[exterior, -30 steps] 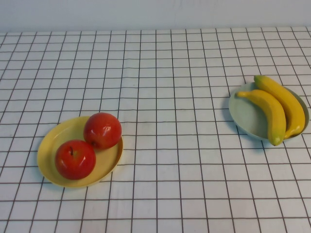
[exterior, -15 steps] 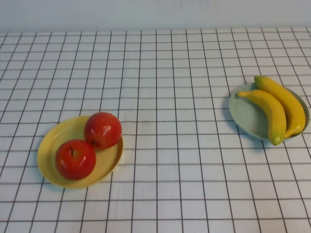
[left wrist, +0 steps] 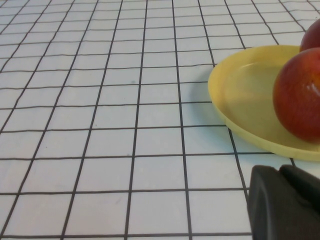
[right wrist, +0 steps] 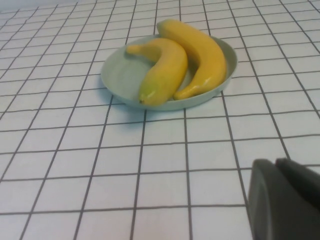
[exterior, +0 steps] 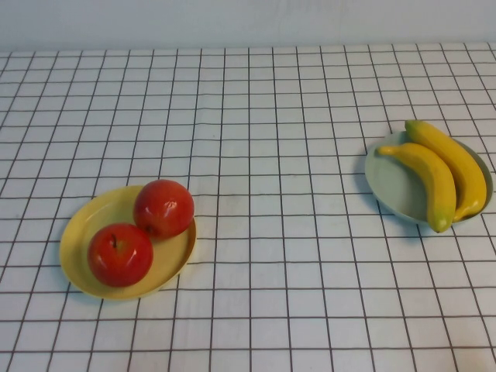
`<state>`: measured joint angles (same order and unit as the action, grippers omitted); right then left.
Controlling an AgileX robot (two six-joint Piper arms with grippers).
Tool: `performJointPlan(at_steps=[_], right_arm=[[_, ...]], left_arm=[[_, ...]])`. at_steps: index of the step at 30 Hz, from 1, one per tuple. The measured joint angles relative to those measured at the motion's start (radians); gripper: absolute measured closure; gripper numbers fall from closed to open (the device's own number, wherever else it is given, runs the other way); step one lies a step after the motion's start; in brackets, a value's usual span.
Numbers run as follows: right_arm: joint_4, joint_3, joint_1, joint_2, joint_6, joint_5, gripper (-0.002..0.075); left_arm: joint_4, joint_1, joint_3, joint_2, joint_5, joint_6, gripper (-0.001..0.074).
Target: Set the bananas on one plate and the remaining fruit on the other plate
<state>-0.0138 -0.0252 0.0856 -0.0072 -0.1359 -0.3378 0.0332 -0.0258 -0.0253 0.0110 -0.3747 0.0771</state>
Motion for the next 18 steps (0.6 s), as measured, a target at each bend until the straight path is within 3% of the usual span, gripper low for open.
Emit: performJointPlan(at_steps=[11,18], right_arm=[[-0.004,0.000,-0.006,0.000,0.001,-0.006,0.0741],[-0.004,0.000,-0.146,0.000,0.001,-0.006,0.0742]], left_arm=[[0.000,0.000,0.000,0.000,0.000,0.000,0.0738],[0.000,0.000,0.000,0.000,0.000,0.000,0.0738]])
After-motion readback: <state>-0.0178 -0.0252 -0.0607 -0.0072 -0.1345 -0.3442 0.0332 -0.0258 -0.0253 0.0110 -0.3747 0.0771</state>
